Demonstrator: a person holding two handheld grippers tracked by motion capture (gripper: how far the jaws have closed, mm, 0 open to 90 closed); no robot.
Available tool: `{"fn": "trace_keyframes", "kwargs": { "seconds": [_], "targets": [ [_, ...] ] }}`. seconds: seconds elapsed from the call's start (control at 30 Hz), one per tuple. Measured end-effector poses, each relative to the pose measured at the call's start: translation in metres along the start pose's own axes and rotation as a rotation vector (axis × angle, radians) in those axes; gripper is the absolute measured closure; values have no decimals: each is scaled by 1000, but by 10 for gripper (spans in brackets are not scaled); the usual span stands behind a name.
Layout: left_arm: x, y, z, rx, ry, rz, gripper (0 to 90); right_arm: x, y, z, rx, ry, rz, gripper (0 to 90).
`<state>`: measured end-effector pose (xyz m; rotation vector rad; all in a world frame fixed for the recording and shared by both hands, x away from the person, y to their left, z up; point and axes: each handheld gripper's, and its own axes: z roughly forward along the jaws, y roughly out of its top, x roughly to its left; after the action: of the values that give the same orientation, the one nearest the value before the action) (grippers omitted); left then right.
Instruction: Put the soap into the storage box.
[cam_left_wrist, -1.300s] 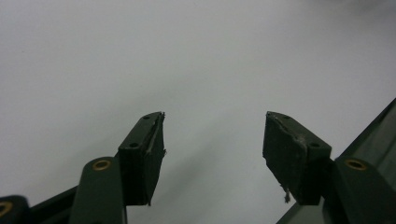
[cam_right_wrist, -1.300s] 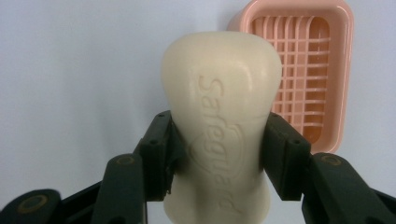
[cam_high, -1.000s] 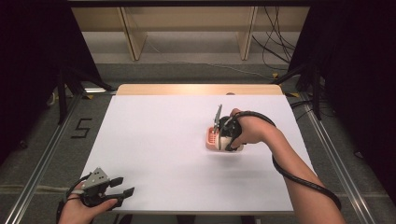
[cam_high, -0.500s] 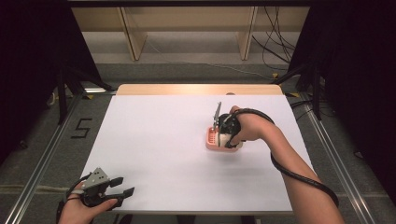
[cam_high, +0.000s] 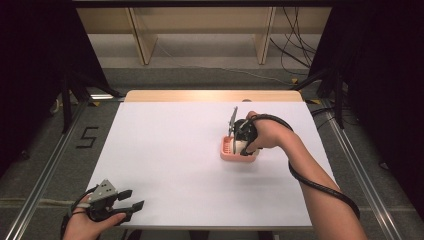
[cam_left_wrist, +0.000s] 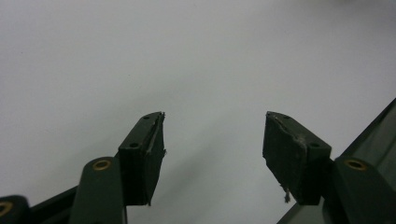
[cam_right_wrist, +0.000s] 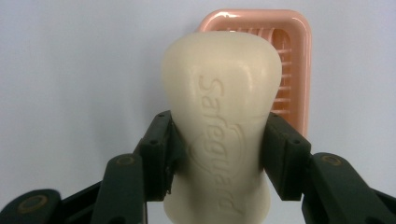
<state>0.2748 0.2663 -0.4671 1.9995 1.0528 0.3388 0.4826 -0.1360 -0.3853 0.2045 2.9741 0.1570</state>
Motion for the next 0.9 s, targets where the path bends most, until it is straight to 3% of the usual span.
{"fn": "trace_keyframes", "kwargs": {
  "seconds": [0.1, 0.13, 0.17, 0.23, 0.33, 0.43, 0.47, 0.53, 0.6, 0.63, 0.7, 0.73, 0.77, 0.87, 0.9],
  "targets": [
    [0, 0, 0, -3, -1, -5, 382, 0, 0, -1, 23, 2, 32, 505],
    [0, 0, 0, -3, -1, -5, 382, -3, 1, 1, -5, 0, -17, 506],
    [0, 0, 0, -3, -1, -5, 382, -4, 1, 1, 5, 3, -19, 505],
    [0, 0, 0, -4, 0, -4, 382, -2, 3, -1, 16, -1, 32, 505],
    [0, 0, 0, -5, 0, -8, 382, -7, 4, 1, -4, -8, -9, 506],
    [0, 0, 0, -5, -1, -6, 383, -5, 5, 1, 15, -11, 36, 505],
    [1, 0, 1, -6, -4, 0, 383, -9, 5, 4, -9, -14, -17, 506],
    [0, 0, 1, -5, -5, -1, 383, -6, 6, 3, 7, -4, 31, 505],
    [0, -1, 1, -12, -2, -3, 383, -9, 7, 4, -3, -12, 10, 505],
    [0, 0, 1, -11, -2, -4, 383, -7, 7, 4, 11, -14, 34, 506],
    [0, 0, 1, -10, -1, -5, 383, -14, 7, 7, -25, -21, -45, 505],
    [0, 0, 1, -7, 0, 0, 383, -9, 7, 6, 9, -12, 41, 505],
    [0, 0, 1, -7, 0, 0, 383, -12, 7, 7, -6, -19, 4, 505],
    [1, 0, 1, -4, -5, 0, 383, -9, 9, 7, 11, -4, 43, 505],
    [0, 0, 1, -2, -3, -2, 384, -12, 8, 9, -1, -8, 14, 505]
  ]
}}
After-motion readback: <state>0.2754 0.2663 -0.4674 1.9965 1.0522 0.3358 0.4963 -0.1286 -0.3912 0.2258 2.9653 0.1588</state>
